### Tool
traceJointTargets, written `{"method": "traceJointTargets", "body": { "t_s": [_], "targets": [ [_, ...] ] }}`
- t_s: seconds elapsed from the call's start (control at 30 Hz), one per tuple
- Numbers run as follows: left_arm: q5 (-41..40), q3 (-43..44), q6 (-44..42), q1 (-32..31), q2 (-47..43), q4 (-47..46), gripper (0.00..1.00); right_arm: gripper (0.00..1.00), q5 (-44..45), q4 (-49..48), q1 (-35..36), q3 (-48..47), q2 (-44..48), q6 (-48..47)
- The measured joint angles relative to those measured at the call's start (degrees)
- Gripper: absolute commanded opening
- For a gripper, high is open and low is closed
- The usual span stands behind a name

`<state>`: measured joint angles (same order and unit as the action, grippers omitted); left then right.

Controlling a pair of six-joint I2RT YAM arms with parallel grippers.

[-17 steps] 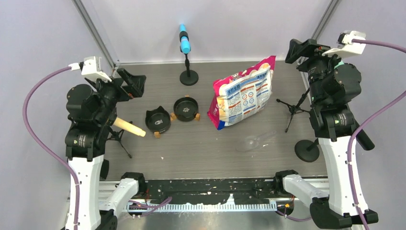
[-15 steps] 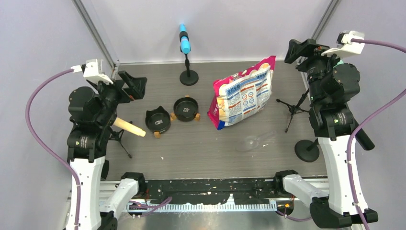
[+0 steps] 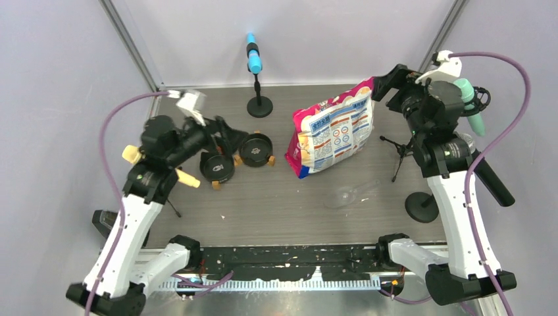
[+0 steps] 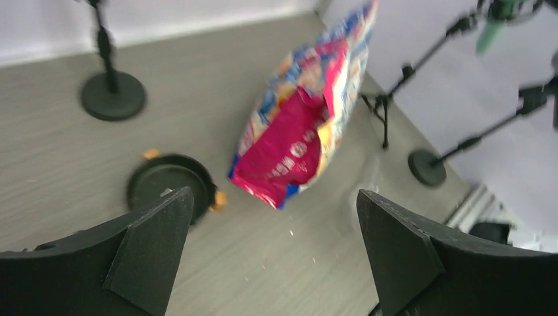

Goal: Serve the pet food
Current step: Adjust the pet food bag at the center of the board.

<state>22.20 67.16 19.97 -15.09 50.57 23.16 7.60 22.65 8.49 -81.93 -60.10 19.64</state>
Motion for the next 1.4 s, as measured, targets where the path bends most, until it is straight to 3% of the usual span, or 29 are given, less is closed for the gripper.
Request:
{"method": "traceJointTargets", "body": {
  "t_s": [0.17,0.37,0.53,0.73,0.93,1.1,1.23,1.4],
  "targets": [
    [-2.71,-6.69,-3.21,-13.16,4.55,-3.65,1.00,0.73,0.94,6.05,2.29,1.49,-1.99,3.06],
    [-6.75,-10.40,-4.22,-20.81,11.19,-9.53,1.00,0.69,2.10,9.94,4.90,7.96,-1.97,7.04],
    [-6.69,-10.84,-3.21,-20.92,17.79,-17.55,1.00,0.69,2.56,11.41,9.03,15.56,-1.64,7.96],
    [-4.52,-16.92,-2.58,-20.96,24.04,-33.77,1.00,0.68,2.80,11.08,13.14,23.56,-1.25,9.01],
    [-1.51,-18.73,-2.08,-21.20,30.82,-47.34,0.92,0.69,3.82,10.01,13.27,27.61,-2.12,9.68],
    [-3.02,-18.82,-2.84,-19.85,31.06,-49.64,0.90,0.71,4.46,8.09,13.14,27.61,-4.83,9.66],
    [-2.97,-17.64,-2.19,-14.80,31.01,-48.15,0.83,0.72,4.15,7.45,12.59,27.63,-5.88,9.84],
    [-6.16,-15.98,-0.07,-11.06,32.63,-48.09,0.82,0.71,3.98,6.97,11.65,27.67,-6.56,10.56]
  ]
}}
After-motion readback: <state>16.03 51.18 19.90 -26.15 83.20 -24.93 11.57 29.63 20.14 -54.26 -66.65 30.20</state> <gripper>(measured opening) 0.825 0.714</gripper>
